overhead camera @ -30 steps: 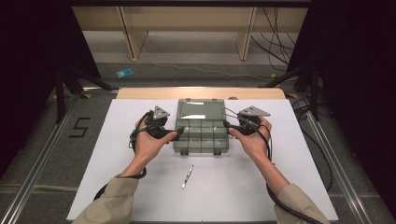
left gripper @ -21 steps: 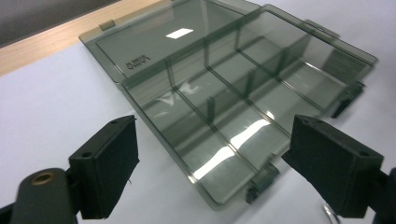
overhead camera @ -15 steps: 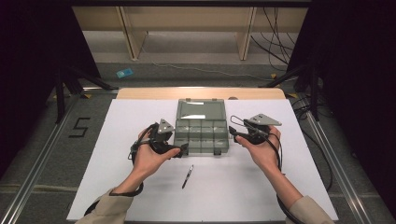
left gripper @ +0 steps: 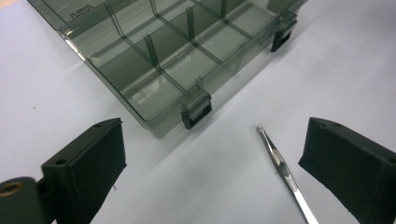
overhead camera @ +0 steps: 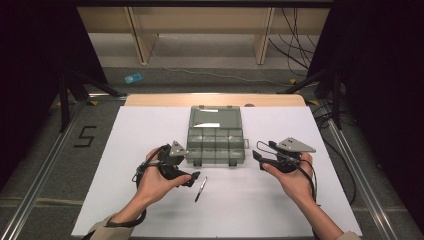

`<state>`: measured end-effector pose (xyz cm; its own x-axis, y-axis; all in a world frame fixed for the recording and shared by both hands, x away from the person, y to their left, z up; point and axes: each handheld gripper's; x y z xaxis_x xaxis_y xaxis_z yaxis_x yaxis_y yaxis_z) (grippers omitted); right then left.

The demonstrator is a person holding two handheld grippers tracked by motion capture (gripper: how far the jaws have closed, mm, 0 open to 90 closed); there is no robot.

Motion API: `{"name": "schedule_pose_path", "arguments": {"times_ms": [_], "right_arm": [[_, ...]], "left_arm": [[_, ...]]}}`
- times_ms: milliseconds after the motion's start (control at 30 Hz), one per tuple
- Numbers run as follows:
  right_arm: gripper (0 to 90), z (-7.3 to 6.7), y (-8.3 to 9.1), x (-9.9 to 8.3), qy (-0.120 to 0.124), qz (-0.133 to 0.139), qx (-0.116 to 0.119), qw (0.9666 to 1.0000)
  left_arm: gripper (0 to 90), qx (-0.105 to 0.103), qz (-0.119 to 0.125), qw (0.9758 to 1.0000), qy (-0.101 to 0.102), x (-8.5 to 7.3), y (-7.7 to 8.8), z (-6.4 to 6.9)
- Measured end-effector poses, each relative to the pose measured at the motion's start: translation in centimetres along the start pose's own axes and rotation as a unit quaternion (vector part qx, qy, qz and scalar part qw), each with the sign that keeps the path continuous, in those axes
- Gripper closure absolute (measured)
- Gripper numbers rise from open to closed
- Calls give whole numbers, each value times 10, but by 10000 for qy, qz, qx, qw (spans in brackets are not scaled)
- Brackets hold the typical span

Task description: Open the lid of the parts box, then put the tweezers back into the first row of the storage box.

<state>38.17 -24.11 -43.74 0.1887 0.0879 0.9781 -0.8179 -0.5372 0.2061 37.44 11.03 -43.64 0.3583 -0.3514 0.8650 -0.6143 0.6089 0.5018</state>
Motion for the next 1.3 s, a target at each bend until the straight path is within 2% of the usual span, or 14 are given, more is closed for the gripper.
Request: {"name": "schedule_pose_path", "arguments": {"times_ms": [67, 133, 200, 233, 367, 400, 467, 600, 1000, 1033, 1133, 1200, 1233, 1300], "right_arm": [[292, -2, 6, -2, -82, 60, 72, 9999], [291, -2, 12, -3, -16, 23, 33, 10000], [291, -4, 16, -4, -42, 153, 105, 9998], [290, -5, 19, -3, -51, 57, 79, 9999], [289, -6, 26, -6, 20, 53, 103, 9999], [289, -7, 25, -8, -25, 150, 156, 9998], [289, -8, 27, -8, -66, 117, 173, 9998], [289, -8, 28, -9, -74, 100, 192, 9997], [283, -4, 31, -7, -33, 164, 80, 9998], [283, -3, 33, -7, -45, 99, 75, 9999], [283, -3, 33, -8, -133, 213, 107, 9996], [282, -3, 35, -9, -113, 199, 95, 9997], [283, -2, 38, -7, -67, 51, 64, 9999], [283, -2, 38, -9, -23, 143, 43, 9999]], "left_arm": [[54, -20, 7, 10000, -10, -3, 2, 1], [54, -22, 1, 10000, 1, -5, 2, 2], [54, -34, -35, 10000, 21, -7, 3, 2], [54, -16, -57, 10000, 9, -9, 3, 3], [55, -16, -104, 9999, -31, -11, 3, 3], [56, -15, -102, 9999, -55, -11, 3, 3], [58, 24, -101, 9999, 11, -11, 4, 4], [58, 20, -98, 9999, -25, -9, 4, 4], [60, -71, -94, 9999, -12, -7, 2, 7], [65, -113, -116, 9999, -59, -7, 2, 7], [113, -110, -180, 9998, 11, -6, 0, 10], [150, -89, -221, 9997, 14, -5, 0, 12], [157, -88, -235, 9997, 66, -5, -2, 13], [161, -128, -325, 9994, 39, -4, -3, 15]]}}
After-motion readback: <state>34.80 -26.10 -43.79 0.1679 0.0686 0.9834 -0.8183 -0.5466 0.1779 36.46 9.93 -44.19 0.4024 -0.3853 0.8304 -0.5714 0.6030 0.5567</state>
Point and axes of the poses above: each handheld gripper's, and its own axes: y roughly backward along the jaws, x roughly out of its top, z roughly to its right, and after that the axes turned 15 degrees about z, right-handed
